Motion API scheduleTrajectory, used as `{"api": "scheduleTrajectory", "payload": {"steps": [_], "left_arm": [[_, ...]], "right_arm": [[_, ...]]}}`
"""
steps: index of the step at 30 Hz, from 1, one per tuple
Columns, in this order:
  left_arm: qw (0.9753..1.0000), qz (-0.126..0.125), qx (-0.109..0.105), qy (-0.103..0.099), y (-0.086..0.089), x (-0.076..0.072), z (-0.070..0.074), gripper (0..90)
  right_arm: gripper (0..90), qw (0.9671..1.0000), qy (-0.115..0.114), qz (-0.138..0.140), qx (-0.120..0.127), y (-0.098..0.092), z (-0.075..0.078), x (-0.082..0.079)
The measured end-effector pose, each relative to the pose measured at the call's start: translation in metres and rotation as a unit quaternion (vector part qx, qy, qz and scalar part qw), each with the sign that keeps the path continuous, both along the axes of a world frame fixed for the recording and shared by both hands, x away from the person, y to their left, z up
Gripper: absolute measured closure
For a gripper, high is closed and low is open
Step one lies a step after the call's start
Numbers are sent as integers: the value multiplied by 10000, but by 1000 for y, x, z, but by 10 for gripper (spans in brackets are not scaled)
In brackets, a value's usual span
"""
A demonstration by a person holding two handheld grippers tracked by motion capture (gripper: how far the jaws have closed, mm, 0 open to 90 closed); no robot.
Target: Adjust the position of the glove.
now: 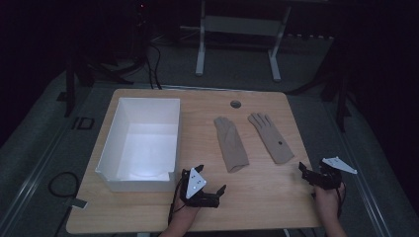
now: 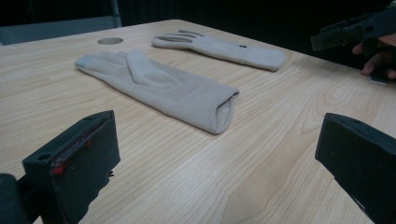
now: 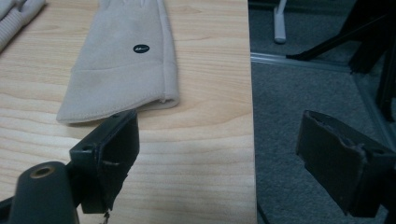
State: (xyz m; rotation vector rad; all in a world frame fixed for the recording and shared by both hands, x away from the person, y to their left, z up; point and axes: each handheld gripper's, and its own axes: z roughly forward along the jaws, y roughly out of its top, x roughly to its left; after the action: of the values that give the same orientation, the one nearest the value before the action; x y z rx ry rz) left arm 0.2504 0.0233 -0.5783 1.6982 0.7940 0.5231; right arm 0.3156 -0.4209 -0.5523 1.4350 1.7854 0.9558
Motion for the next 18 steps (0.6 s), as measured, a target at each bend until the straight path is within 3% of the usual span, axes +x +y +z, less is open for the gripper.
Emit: {"api": "scheduleTrajectory", "payload": {"steps": [5, 10, 14, 18], "left_arm": [[10000, 18, 9, 2, 0, 0, 0, 0], [10000, 4, 47, -15, -1, 0, 0, 0], [10000, 7, 58, -25, -1, -1, 0, 0], [10000, 2, 51, -21, -1, -1, 0, 1]], "right_arm": [[129, 9999, 42, 68, 112, -2, -1, 0], [129, 10000, 65, 39, 42, 0, 0, 0], [120, 9999, 79, 101, 58, 1, 6, 2], [110, 9994, 66, 316, 155, 5, 23, 4]]}}
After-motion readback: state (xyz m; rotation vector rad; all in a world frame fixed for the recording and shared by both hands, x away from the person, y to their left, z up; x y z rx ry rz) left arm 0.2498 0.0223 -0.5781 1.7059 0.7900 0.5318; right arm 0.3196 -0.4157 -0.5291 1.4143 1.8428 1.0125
